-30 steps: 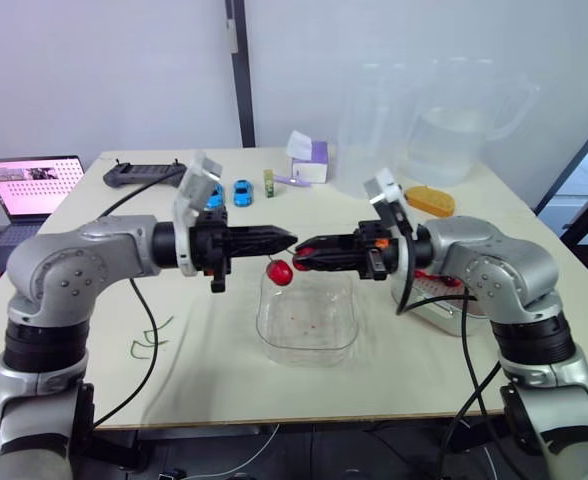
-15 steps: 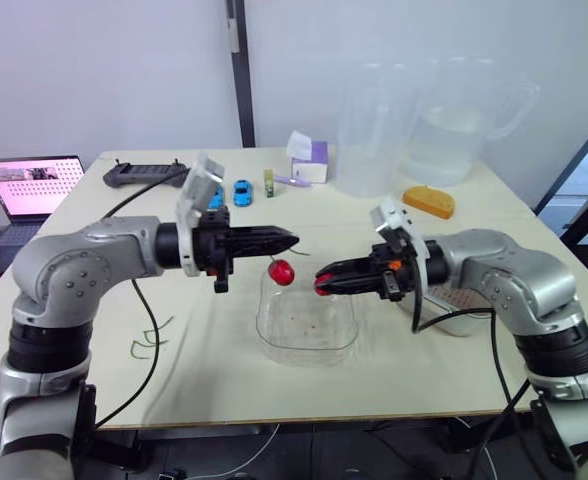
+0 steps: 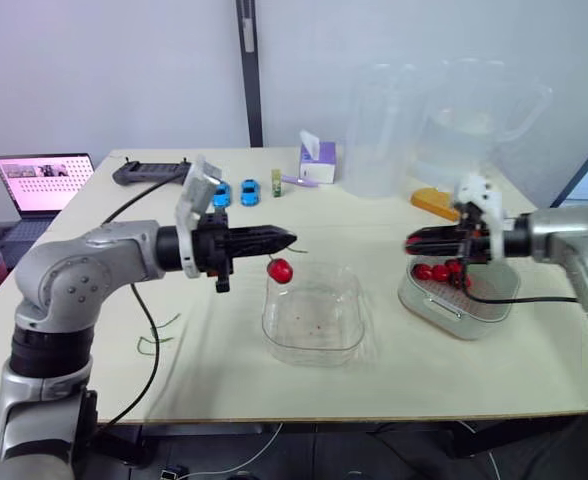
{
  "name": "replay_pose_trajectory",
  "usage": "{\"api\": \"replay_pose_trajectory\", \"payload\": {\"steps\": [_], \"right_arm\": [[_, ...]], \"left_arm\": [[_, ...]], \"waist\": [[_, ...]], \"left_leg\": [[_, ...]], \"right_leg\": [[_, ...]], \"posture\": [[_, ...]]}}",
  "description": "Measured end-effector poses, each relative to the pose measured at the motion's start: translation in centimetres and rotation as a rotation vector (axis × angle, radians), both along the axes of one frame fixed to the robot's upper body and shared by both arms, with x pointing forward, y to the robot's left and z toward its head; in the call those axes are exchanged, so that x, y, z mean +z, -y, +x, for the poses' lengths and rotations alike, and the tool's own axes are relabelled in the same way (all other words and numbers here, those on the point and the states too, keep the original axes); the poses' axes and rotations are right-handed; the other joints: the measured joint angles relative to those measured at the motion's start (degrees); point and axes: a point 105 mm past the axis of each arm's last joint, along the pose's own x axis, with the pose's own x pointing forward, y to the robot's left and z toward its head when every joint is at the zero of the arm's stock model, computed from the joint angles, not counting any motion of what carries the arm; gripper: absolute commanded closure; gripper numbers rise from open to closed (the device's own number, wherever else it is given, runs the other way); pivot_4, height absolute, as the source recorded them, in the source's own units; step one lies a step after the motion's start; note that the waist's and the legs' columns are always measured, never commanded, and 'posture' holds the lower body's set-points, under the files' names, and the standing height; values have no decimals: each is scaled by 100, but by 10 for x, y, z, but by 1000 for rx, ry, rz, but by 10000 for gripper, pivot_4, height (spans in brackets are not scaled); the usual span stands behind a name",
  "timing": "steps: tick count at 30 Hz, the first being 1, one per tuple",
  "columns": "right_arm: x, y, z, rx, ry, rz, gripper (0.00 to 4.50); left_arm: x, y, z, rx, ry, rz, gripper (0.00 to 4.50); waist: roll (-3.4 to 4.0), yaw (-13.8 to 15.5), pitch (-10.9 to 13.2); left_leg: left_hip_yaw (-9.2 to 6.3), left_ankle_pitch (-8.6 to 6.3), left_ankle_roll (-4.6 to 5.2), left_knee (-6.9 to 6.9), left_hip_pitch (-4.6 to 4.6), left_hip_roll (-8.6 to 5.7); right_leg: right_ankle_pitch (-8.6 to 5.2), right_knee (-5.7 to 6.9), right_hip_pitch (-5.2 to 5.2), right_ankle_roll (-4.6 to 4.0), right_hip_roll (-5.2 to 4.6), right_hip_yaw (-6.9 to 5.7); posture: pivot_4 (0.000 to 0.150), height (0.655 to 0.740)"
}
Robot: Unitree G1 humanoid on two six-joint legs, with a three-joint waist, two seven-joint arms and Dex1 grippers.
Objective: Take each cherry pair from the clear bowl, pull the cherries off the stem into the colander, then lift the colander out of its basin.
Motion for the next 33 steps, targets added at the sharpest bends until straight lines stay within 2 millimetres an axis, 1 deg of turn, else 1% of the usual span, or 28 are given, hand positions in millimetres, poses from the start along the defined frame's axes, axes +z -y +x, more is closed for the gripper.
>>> {"api": "replay_pose_trajectory", "payload": {"steps": [3,5,7,8,9,10,12,13,14,18,20,22,24,26,28,30,33], "right_arm": [[-9,20,1,-48,-19,-67,39523],[-21,29,0,-78,-52,-112,39523],[-33,36,0,-96,-87,-143,30820],[-37,40,0,-106,-98,-150,27718],[-38,42,0,-112,-103,-153,23377],[-39,43,0,-115,-107,-154,17482],[-37,44,0,-114,-106,-157,8046],[-35,43,0,-111,-102,-155,3731],[-30,42,1,-106,-91,-151,320],[-1,34,1,-81,-36,-91,320],[9,14,-6,-3,-40,-51,320],[16,-13,-13,102,-45,9,320],[21,-46,-21,216,-49,97,320],[22,-76,-29,312,-62,158,320],[21,-114,-42,429,-70,225,320],[20,-145,-56,520,-83,285,320],[16,-164,-65,559,-105,318,320]], "left_arm": [[1,1,-1,0,12,-2,45000],[1,2,-1,0,15,-2,45000],[1,2,-1,1,17,-4,45000],[2,1,-1,3,21,-6,45000],[2,1,-1,5,25,-9,45000],[2,1,0,8,29,-10,45000],[2,1,1,17,32,-9,45000],[2,1,1,21,32,-9,45000],[2,0,3,28,31,-9,45000],[3,-1,6,41,30,-22,45000],[3,0,6,42,34,-26,45000],[5,1,7,42,37,-29,45000],[6,1,7,42,40,-31,45000],[6,1,7,43,40,-33,45000],[6,1,8,48,39,-34,45000],[6,1,9,49,40,-33,45000],[6,2,9,49,41,-33,45000]], "waist": [[0,-15,0],[0,-10,0],[0,-4,0],[1,-4,0],[1,-3,0],[1,-3,0],[1,-3,0],[1,-3,0],[1,-3,0],[1,-1,0],[1,-1,0],[1,-10,0],[1,-9,0],[1,0,0],[0,-1,0],[0,9,0],[0,33,0]], "left_leg": [[4,0,0,-3,0,2],[4,0,0,-3,0,3],[5,0,0,-1,0,2],[5,0,0,-1,0,2],[5,0,0,-1,0,2],[5,0,0,0,0,2],[4,0,0,0,0,2],[4,0,0,-1,0,2],[4,0,0,0,0,2],[2,0,0,-2,0,3],[1,0,0,-2,0,4],[1,0,0,0,0,5],[-1,0,-1,-1,0,6],[-4,0,-1,-1,0,6],[-10,0,-1,1,-1,5],[-21,1,-1,6,-2,6],[-36,1,-2,14,-5,2]], "right_leg": [[0,0,-4,0,1,3],[0,1,-3,0,2,3],[0,1,-3,0,1,4],[0,1,-3,0,1,5],[0,1,-3,0,1,5],[0,1,-2,0,1,5],[0,0,-3,0,1,5],[0,1,-3,0,1,5],[0,0,-3,0,1,5],[0,0,-3,0,1,4],[0,-1,-2,0,2,3],[0,-1,-2,0,2,4],[0,0,-2,0,3,3],[0,0,-3,0,3,2],[0,0,-2,0,2,-1],[0,2,2,0,0,-7],[0,1,9,0,-3,-10]], "posture": [[1500,7371],[1500,7371],[1500,7371],[1500,7371],[1500,7371],[1500,7371],[1500,7371],[1500,7371],[1500,7371],[1500,7371],[1500,7371],[1500,7371],[1500,7371],[1500,7371],[1500,7371],[1500,7371],[1500,7371]]}}
